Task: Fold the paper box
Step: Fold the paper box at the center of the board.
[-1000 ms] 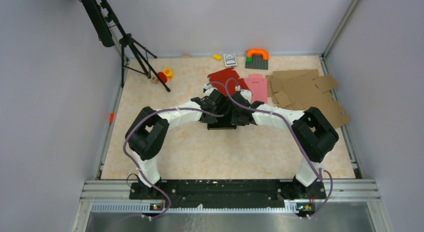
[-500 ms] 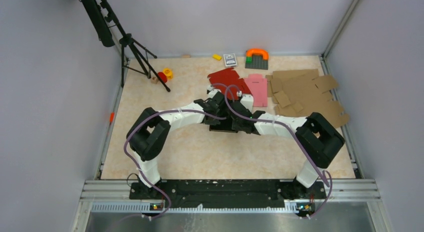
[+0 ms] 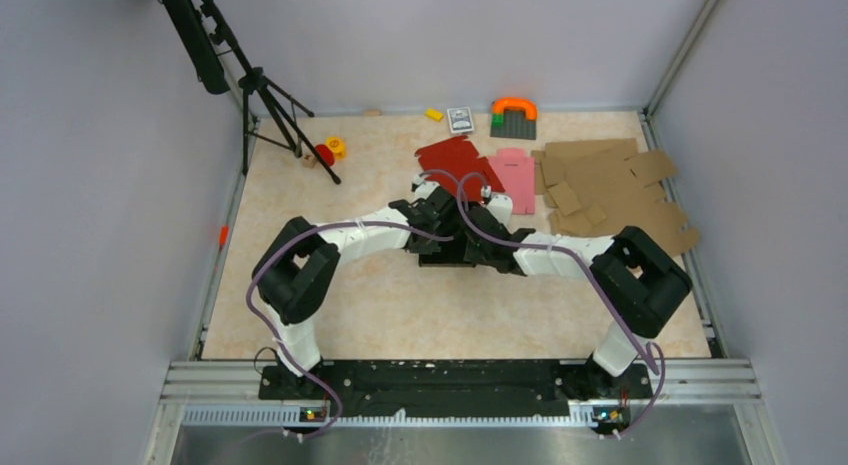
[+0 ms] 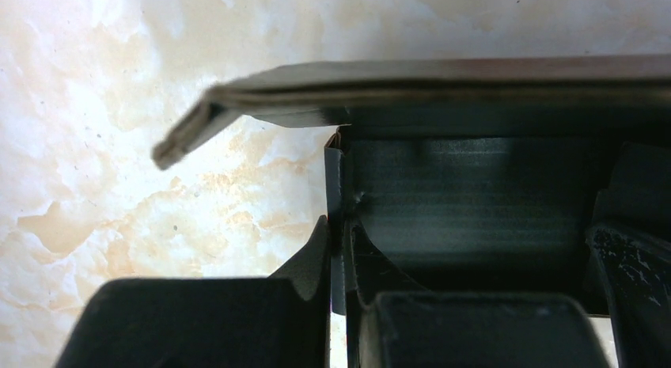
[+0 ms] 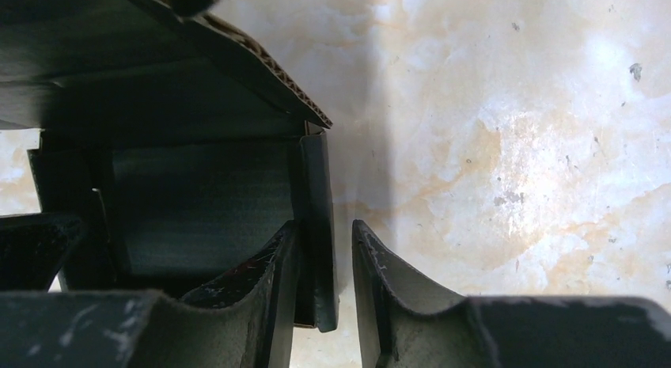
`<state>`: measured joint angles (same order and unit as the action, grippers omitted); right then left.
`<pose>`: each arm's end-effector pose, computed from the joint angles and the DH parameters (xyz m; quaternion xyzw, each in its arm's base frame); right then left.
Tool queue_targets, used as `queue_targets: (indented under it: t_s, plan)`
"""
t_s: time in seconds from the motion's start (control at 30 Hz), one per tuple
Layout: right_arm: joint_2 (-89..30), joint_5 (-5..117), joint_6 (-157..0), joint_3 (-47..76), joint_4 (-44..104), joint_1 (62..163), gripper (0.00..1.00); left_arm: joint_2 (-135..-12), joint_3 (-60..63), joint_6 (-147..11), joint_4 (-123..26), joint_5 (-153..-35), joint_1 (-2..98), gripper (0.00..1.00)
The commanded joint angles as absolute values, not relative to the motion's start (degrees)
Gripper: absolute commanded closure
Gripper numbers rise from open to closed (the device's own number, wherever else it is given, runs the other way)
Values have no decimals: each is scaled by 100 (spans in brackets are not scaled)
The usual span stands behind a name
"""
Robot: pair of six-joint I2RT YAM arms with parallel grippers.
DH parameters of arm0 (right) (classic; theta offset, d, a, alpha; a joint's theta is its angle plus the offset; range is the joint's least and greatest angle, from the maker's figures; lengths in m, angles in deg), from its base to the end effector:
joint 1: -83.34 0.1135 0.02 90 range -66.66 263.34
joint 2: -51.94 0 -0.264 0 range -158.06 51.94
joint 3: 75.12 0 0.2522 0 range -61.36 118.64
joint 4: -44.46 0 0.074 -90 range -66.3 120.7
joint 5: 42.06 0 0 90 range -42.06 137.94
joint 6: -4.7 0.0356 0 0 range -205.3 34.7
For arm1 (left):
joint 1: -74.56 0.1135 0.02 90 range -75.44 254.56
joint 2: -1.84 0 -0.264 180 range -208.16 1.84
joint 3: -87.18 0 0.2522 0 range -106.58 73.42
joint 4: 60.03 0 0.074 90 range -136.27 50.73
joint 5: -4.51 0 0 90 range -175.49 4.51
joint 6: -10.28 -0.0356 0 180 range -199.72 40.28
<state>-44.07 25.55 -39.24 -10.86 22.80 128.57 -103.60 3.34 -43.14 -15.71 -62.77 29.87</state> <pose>0.2391 0.2218 0.1575 0.0677 0.9309 0.0913 0.3471 0.2715 -0.2493 0.1776 0.0268 0.9593 0.0130 0.2807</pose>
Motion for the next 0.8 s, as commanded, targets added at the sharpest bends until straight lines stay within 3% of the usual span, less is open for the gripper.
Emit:
queue_targets:
  t_s: [0.0, 0.33, 0.77]
  plan:
    - [-4277, 2122, -3781, -1420, 2159, 12895, 73, -9943, 387, -4021, -1033, -6376, 2973, 100]
    - [-4431, 1333, -3874, -1212, 1739, 13256, 96, -9748, 357, -3676, -766, -6252, 2788, 100]
    - [-5015, 105, -3351, -490, 393, 13736, 100, -10021, 115, -3323, -405, -5742, 2604, 100]
